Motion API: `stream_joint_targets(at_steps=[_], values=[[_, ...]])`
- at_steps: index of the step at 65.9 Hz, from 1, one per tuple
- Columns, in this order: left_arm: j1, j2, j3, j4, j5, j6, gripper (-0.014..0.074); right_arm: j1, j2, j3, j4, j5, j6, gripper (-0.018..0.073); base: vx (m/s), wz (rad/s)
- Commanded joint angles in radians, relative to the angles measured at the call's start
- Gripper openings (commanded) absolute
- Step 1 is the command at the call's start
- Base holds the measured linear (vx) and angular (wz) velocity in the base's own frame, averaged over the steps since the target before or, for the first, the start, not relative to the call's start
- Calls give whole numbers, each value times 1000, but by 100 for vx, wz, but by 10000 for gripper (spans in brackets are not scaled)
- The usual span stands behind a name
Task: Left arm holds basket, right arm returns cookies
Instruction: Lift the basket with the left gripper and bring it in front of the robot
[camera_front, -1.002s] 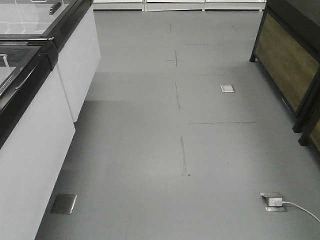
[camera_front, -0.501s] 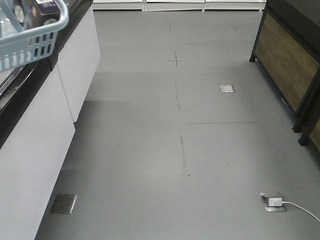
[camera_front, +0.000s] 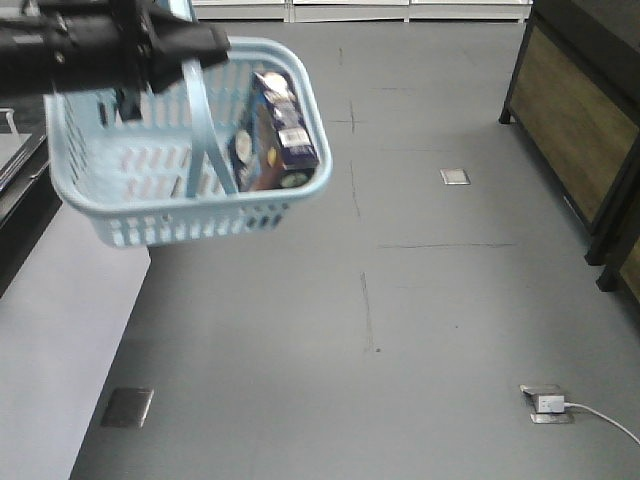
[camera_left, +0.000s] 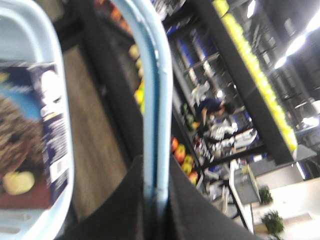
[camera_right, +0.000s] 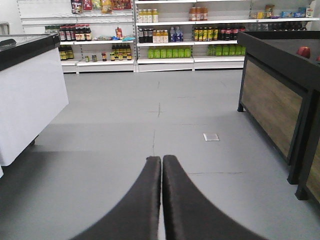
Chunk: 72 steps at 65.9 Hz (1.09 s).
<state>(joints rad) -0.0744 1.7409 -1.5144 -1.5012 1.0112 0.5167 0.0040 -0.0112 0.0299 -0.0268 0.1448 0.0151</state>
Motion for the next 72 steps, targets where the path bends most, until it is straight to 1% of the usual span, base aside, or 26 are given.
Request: stream_joint_targets(at_steps=[1, 7, 15, 29, 34, 42, 48, 53, 59, 66, 72], values=[[-38, -68, 86, -74, 3, 49, -7, 0, -10, -1, -4, -78, -1, -8, 0, 0], [-74, -75, 205, -117, 34, 85, -7, 0, -10, -1, -4, -78, -1, -8, 0, 0], [-127, -75, 333, -238, 116, 216, -7, 0, -10, -1, -4, -78, -1, -8, 0, 0], [-257, -75, 459, -238, 124, 294, -7, 0, -10, -1, -4, -78, -1, -8, 0, 0], [-310, -75, 499, -238, 124, 336, -7, 0, -10, -1, -4, -78, -1, -8, 0, 0], [-368, -75, 569, -238, 136, 359, -7, 0, -10, -1, -4, -78, -1, -8, 0, 0], [-384, -75, 620, -238, 136, 380, -7, 0, -10, -1, -4, -78, -1, -8, 0, 0], [-385, -75, 660, -238, 136, 408, -7, 0, -10, -1, -4, -78, -1, -8, 0, 0], [-385, -75, 702, -238, 136, 418, -7, 0, -10, -1, -4, -78, -1, -8, 0, 0], [-385, -75, 723, -238, 133, 458, -7, 0, -10, -1, -4, -78, -1, -8, 0, 0], [-385, -75, 723, -238, 132, 460, -7, 0, -10, -1, -4, -78, -1, -8, 0, 0]])
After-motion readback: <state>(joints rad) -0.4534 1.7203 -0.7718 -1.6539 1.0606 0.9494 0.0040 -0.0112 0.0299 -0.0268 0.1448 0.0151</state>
